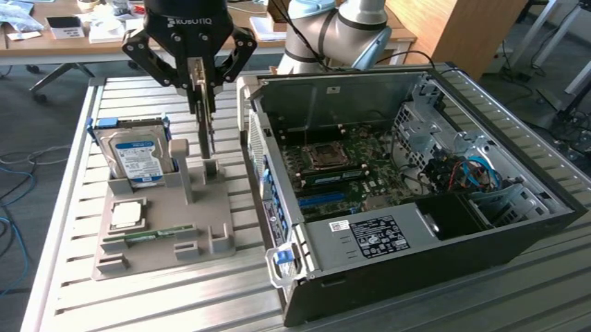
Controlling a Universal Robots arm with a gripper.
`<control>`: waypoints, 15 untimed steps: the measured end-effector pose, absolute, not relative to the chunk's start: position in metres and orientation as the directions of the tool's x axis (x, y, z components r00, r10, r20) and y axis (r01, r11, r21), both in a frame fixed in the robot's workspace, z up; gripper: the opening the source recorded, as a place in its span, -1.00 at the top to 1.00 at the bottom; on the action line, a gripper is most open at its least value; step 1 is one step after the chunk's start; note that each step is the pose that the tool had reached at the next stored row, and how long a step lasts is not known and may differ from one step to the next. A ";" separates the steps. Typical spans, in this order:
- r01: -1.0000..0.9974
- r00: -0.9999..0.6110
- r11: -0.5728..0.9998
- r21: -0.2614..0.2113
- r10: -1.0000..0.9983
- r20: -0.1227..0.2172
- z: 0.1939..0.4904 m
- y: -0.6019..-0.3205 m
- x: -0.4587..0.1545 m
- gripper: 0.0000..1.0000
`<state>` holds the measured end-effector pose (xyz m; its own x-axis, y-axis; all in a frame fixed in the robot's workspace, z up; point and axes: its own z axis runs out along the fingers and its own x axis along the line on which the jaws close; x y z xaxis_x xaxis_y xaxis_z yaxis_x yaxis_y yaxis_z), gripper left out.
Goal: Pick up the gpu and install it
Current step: 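Pick up the gpu and move the gpu toward the slot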
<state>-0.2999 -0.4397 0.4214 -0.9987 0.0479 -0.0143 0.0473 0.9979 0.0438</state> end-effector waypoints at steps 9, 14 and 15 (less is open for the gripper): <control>0.047 -0.999 0.998 0.044 0.048 -0.014 0.421 -0.440 -0.294 0.47; 0.047 -0.999 0.998 0.044 0.048 -0.014 0.421 -0.440 -0.291 0.47; 0.047 -0.999 0.998 0.044 0.048 -0.014 0.421 -0.440 -0.291 0.47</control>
<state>-0.2905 -0.4397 0.4213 -0.9987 0.0479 -0.0145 0.0472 0.9979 0.0440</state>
